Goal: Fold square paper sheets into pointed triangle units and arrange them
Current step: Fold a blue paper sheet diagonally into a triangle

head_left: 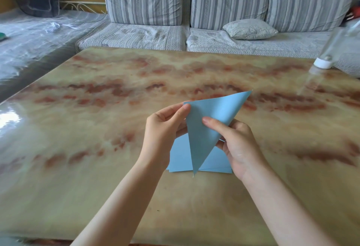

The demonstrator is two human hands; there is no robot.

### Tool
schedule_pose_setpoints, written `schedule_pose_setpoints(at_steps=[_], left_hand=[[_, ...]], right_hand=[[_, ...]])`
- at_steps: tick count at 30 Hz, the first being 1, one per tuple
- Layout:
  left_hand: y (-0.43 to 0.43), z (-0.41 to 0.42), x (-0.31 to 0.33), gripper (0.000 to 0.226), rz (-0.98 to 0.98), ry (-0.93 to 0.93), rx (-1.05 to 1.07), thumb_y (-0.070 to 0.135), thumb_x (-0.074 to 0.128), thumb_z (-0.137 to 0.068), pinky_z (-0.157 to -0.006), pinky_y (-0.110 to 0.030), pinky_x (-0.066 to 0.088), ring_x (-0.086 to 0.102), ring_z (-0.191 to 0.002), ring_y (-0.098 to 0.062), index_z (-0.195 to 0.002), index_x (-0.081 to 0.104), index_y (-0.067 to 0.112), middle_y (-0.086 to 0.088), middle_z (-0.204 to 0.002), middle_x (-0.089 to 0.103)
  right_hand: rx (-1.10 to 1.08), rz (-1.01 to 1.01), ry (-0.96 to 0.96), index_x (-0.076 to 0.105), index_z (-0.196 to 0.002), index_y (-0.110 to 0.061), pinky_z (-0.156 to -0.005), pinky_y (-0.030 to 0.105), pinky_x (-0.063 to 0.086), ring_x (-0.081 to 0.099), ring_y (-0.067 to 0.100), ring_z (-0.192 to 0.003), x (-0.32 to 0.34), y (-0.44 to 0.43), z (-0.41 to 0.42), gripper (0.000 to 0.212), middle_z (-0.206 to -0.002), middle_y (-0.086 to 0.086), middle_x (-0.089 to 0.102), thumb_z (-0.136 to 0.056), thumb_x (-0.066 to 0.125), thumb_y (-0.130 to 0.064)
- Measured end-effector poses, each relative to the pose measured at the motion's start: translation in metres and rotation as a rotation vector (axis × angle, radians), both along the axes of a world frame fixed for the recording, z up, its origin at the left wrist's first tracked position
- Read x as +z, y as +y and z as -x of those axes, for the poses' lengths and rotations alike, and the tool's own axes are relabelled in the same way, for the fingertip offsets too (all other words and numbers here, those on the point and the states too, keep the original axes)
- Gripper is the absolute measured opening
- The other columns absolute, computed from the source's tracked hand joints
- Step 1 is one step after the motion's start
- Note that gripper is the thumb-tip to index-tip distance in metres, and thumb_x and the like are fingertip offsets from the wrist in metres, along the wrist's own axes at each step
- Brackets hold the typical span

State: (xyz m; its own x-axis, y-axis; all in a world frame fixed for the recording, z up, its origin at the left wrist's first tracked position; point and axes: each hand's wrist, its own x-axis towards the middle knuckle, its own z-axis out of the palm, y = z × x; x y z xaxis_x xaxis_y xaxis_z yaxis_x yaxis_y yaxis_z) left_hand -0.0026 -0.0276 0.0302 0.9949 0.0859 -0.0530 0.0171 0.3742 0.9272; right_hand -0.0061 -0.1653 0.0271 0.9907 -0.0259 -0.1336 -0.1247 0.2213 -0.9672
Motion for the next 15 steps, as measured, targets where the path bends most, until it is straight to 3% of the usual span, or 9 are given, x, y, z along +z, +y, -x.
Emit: schedule_pose_setpoints(at_steps=[15], left_hand=[[0.0034,0.0005,0.0006,0.012,-0.014,0.028,-0.019,0.016,0.064,-0.089,-0.068,-0.023,0.056,0.073,-0.081,-0.02,-0.095,0.072,0.009,-0.009,-0.09,0.075]], right_hand=[[0.022,0.014,0.0,0.071,-0.097,-0.006,-0.068,0.024,0.055,0.069,0.015,-0.077,0.0003,-0.0011,0.0011,0.017,-0.095,0.01,0.075,-0.082,0.07,-0.013]])
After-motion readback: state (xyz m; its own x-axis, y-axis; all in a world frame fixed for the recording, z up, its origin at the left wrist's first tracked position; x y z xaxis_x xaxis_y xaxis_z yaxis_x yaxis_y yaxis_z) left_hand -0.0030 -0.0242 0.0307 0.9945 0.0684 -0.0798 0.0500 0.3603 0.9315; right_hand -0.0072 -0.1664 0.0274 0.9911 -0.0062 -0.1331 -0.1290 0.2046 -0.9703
